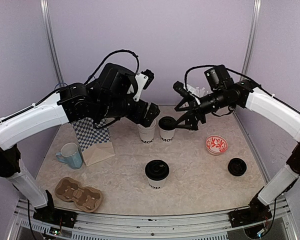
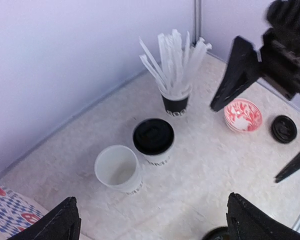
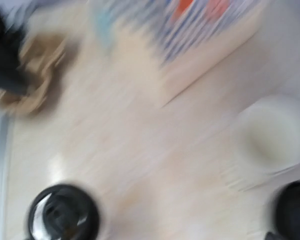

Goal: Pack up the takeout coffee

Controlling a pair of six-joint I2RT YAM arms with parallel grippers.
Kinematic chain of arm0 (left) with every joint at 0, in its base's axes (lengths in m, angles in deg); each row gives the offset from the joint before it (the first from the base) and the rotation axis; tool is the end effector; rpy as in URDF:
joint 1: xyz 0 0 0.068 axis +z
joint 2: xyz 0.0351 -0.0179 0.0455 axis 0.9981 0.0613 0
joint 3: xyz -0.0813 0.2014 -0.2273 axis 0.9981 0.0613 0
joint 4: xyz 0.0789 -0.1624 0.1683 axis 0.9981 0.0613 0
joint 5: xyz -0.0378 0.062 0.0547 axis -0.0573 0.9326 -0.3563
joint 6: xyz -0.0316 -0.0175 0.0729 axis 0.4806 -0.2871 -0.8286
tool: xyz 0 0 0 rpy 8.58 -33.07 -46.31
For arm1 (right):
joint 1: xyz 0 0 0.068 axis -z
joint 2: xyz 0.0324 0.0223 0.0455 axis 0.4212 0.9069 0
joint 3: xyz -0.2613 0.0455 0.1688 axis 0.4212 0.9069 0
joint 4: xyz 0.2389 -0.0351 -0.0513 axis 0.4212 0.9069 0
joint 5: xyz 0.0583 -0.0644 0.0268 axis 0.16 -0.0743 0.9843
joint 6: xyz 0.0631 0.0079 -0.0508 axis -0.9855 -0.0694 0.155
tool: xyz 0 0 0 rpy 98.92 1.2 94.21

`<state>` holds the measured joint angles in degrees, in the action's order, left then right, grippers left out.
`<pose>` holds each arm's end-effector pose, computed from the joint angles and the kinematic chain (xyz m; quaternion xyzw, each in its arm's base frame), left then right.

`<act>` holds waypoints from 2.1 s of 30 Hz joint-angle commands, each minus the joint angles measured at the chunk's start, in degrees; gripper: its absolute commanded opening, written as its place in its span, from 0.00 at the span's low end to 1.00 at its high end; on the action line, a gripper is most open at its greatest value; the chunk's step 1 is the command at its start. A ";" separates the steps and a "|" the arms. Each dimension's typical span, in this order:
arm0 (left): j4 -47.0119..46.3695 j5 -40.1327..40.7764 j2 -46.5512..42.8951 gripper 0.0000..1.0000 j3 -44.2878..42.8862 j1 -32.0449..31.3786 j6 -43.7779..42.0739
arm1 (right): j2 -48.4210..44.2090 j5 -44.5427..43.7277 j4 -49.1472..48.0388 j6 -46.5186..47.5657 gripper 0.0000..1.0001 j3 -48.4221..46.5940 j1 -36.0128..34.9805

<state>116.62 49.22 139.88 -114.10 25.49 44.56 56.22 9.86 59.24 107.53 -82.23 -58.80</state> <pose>0.2039 -0.3141 0.4260 0.3071 0.8053 -0.1321 0.4895 0.2597 0.2273 0.3868 -0.5314 0.6976 0.3343 0.3451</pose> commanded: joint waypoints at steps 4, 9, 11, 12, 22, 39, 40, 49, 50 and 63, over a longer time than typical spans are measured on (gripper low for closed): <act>-24.73 6.68 -2.27 0.99 6.06 3.55 -15.78 | 2.57 7.24 2.26 12.33 0.86 -2.44 0.09; -32.90 6.59 -6.37 0.99 13.17 4.57 -13.28 | 4.21 -0.38 6.68 20.93 0.83 0.85 -7.07; -34.99 11.23 -9.06 0.99 15.78 6.16 -6.97 | 4.83 -2.63 7.13 22.36 0.87 2.09 -9.58; -33.47 10.35 -9.81 0.99 15.64 7.36 -5.13 | 5.39 -3.51 7.42 22.63 0.88 2.23 -10.61; -35.01 2.45 -15.41 0.99 22.25 9.94 -11.22 | 12.60 -8.10 10.21 23.44 0.93 1.57 -16.72; -32.50 1.21 -14.03 0.98 21.34 10.19 -11.24 | 17.98 -11.96 11.44 20.91 0.88 -1.84 -19.28; -32.44 1.16 -13.90 0.98 21.31 10.19 -11.18 | 18.23 -12.02 11.60 20.72 0.86 -2.01 -19.28; -32.36 1.20 -13.58 0.98 21.40 10.20 -11.31 | 18.47 -13.80 11.36 18.55 0.73 -2.21 -19.64; -32.36 1.24 -13.58 0.98 21.37 10.23 -11.38 | 18.20 -13.77 11.48 18.22 0.71 -2.32 -19.59; -31.69 0.90 -14.03 0.98 20.95 10.27 -11.49 | 12.94 -14.42 13.08 15.58 0.68 -1.95 -5.90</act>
<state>84.71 50.64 126.07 -92.38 35.57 34.01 72.75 -4.24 70.84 124.80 -83.60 -72.70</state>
